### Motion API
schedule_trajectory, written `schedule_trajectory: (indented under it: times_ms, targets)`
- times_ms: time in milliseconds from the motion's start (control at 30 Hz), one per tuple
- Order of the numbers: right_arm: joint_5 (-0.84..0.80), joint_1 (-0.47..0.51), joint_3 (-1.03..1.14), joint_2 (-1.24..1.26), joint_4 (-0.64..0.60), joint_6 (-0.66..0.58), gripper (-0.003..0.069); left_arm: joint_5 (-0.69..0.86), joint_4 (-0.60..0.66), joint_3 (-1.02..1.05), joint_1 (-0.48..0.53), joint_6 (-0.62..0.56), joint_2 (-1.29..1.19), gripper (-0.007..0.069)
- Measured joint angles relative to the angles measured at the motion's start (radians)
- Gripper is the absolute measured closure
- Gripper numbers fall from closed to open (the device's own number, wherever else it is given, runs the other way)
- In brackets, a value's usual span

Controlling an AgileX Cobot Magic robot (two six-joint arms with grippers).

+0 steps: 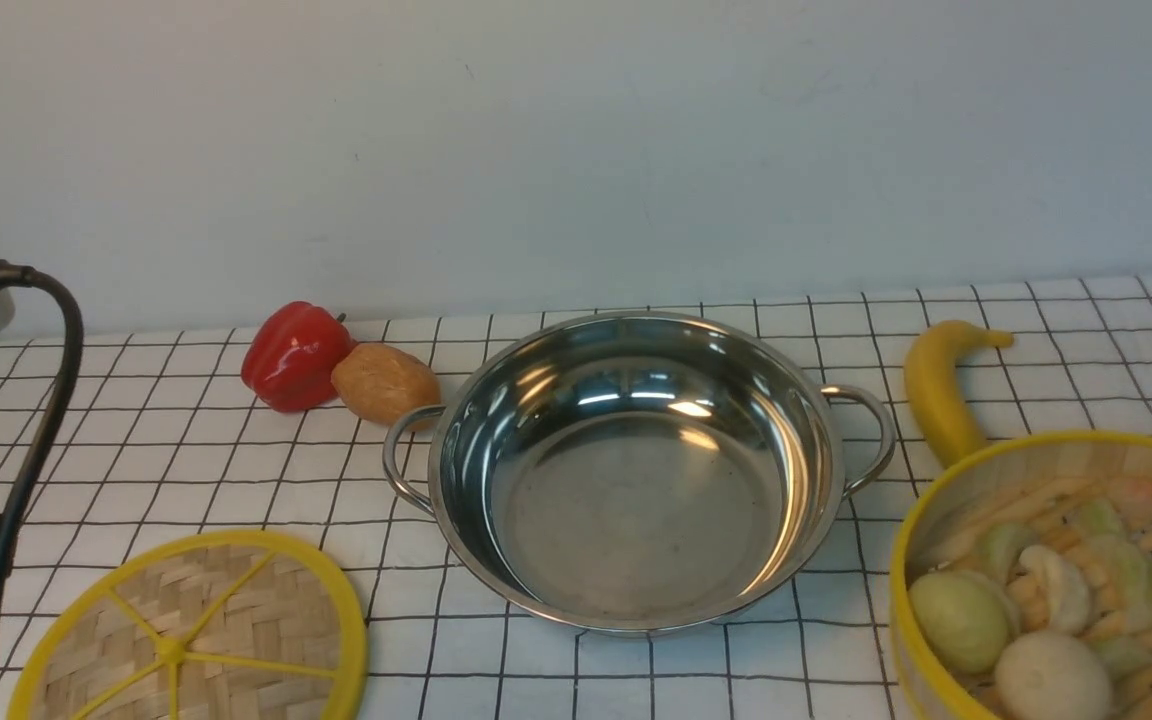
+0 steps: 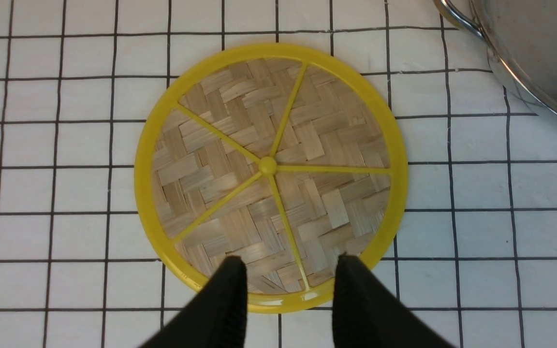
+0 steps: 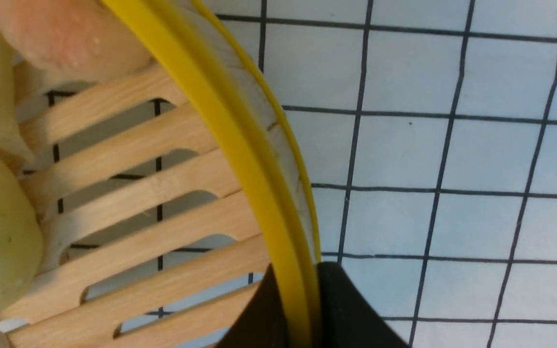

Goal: Place the steamer in the pot on the white tablecloth, and put the lid on the steamer.
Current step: 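Place the bamboo steamer basket of food into the steel pot with the right gripper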

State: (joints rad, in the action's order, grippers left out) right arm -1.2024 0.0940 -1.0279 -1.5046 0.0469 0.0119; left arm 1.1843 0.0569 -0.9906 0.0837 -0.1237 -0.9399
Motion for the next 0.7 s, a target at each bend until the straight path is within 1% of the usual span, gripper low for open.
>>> schedule_trajectory:
  times_ms: [200,467,567,633,667,700]
  targets:
    - [-0.013,0.000,-0.014,0.000,-0.032,-0.005,0.0595,0.000,0.000,0.000,0.000,0.000,0.000,0.0382]
    - [-0.034,0.000,-0.191,0.000,-0.047,-0.012,0.0595,0.000,0.000,0.000,0.000,0.000,0.000,0.0382]
    - [-0.030,0.000,-0.265,-0.004,-0.099,-0.026,0.0595,0.000,0.000,0.000,0.000,0.000,0.000,0.0382]
    - [-0.028,0.000,-0.302,-0.017,-0.174,-0.052,0.0595,0.000,0.001,0.000,0.000,0.000,0.000,0.0382]
    - [-0.028,0.000,-0.304,-0.019,-0.188,-0.056,0.0595,0.000,0.002,0.000,0.000,0.000,0.000,0.0382]
    - [-0.031,0.000,-0.318,-0.033,-0.236,-0.069,0.0595,0.000,0.004,0.000,0.000,0.000,0.000,0.0382]
